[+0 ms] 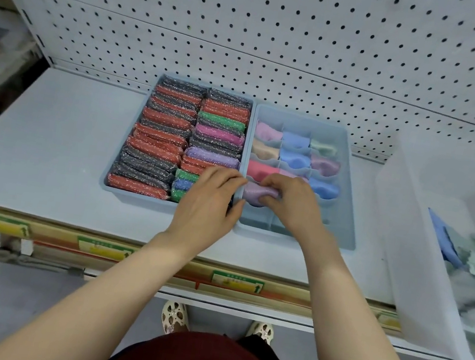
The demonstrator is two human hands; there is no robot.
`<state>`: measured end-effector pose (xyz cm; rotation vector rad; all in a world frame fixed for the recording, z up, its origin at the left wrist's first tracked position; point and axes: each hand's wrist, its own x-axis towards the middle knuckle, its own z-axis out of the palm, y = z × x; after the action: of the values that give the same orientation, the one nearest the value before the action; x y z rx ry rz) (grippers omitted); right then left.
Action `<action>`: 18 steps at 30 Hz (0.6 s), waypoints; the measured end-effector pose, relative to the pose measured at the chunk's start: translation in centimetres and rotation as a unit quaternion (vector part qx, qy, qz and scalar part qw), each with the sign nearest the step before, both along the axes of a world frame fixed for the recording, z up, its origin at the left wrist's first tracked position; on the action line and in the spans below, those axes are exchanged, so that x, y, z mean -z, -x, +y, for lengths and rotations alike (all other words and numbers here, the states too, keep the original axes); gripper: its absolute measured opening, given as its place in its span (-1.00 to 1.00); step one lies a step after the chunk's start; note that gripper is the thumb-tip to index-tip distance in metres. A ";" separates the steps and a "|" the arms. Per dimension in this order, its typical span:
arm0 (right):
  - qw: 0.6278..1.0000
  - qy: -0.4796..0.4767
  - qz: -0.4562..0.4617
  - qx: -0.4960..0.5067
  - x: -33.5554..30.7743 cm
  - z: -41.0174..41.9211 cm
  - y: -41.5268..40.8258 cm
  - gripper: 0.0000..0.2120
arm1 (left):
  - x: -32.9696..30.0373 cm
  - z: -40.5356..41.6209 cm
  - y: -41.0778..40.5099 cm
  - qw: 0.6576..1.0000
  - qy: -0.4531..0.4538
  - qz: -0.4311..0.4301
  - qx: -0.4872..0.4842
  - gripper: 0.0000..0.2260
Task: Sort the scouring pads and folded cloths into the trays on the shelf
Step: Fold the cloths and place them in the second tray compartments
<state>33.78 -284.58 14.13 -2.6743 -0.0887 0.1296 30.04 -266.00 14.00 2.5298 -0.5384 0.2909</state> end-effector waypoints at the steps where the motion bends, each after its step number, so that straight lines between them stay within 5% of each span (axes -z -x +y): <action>1: 0.999 0.039 0.005 -0.003 -0.2 0.0 -0.2 -0.82 | 0.0 0.0 0.0 1.000 0.000 0.001 -0.001 -0.68; 7: 0.990 0.141 0.009 0.013 -0.7 1.9 -0.6 -0.81 | 0.0 -0.1 0.0 1.000 0.011 -0.001 -0.009 -0.69; 18: 0.997 -0.049 -0.003 0.055 -3.9 -0.5 3.0 -0.81 | -0.3 0.0 -0.5 0.999 -0.006 0.027 -0.030 -0.78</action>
<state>30.82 -285.10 18.03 -2.5755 0.0482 0.0800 30.57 -266.01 14.29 2.5600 -0.4448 0.2418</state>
